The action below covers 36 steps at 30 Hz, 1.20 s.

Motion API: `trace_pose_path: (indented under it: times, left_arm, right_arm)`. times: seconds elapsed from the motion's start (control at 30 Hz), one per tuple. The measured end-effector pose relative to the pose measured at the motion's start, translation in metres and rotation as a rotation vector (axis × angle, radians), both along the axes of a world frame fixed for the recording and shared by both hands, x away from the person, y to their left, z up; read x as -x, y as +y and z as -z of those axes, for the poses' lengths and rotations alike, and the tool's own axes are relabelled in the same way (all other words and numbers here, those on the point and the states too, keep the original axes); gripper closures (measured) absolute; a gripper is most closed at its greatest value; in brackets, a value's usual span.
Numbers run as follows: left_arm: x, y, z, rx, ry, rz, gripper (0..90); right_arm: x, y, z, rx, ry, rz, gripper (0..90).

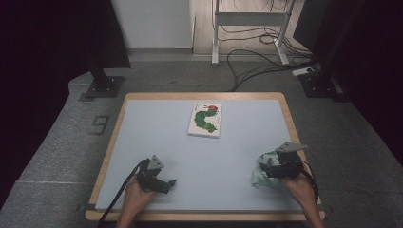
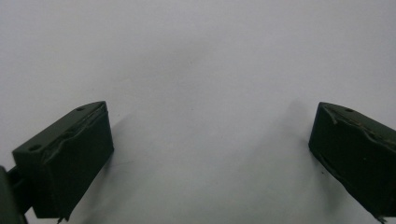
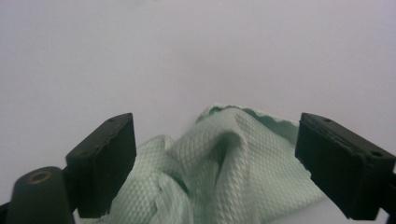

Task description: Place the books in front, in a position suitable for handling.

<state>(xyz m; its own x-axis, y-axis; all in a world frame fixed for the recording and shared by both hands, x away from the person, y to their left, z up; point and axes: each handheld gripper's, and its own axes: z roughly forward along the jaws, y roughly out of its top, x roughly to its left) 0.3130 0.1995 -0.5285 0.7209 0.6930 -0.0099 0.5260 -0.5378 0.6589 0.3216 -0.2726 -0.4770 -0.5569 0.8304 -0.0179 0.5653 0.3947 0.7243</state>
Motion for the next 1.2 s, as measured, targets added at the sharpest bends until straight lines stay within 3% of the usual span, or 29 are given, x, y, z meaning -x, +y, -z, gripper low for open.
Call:
trace_pose_path:
  times: [0.2, 0.33, 0.43, 0.63, 0.77, 0.87, 0.97, 1.2]
  left_arm:
    - [-0.003, 0.001, -0.002, 0.014, 0.004, 0.002, 0.0]
    - [-0.008, -0.001, -0.009, -0.014, 0.002, 0.009, 0.0]
    - [-0.013, -0.003, -0.015, 0.008, -0.004, 0.015, 0.0]
    - [-0.026, -0.004, -0.024, 0.058, 0.021, 0.024, 0.0]
    - [-0.031, -0.007, -0.028, 0.038, 0.008, 0.025, 0.0]
    - [-0.037, -0.007, -0.03, 0.057, 0.003, 0.031, 0.0]
    - [-0.044, -0.01, -0.033, 0.048, -0.016, 0.041, 0.0]
    - [-0.062, -0.02, -0.039, 0.069, -0.016, 0.053, 0.0]
  right_arm:
    - [-0.006, 0.013, -0.004, 0.008, -0.022, -0.018, 0.0]
    - [-0.01, 0.021, -0.007, 0.004, -0.037, -0.023, 0.0]
    - [-0.014, 0.029, -0.009, 0.01, -0.043, -0.041, 0.0]
    - [-0.021, 0.043, -0.012, 0.011, -0.056, -0.069, 0.0]
    - [-0.026, 0.051, -0.014, -0.006, -0.062, -0.085, 0.0]
    - [-0.03, 0.058, -0.016, -0.015, -0.066, -0.094, 0.0]
    - [-0.035, 0.066, -0.017, -0.016, -0.072, -0.103, 0.0]
    - [-0.051, 0.087, -0.015, -0.038, -0.083, -0.118, 0.0]
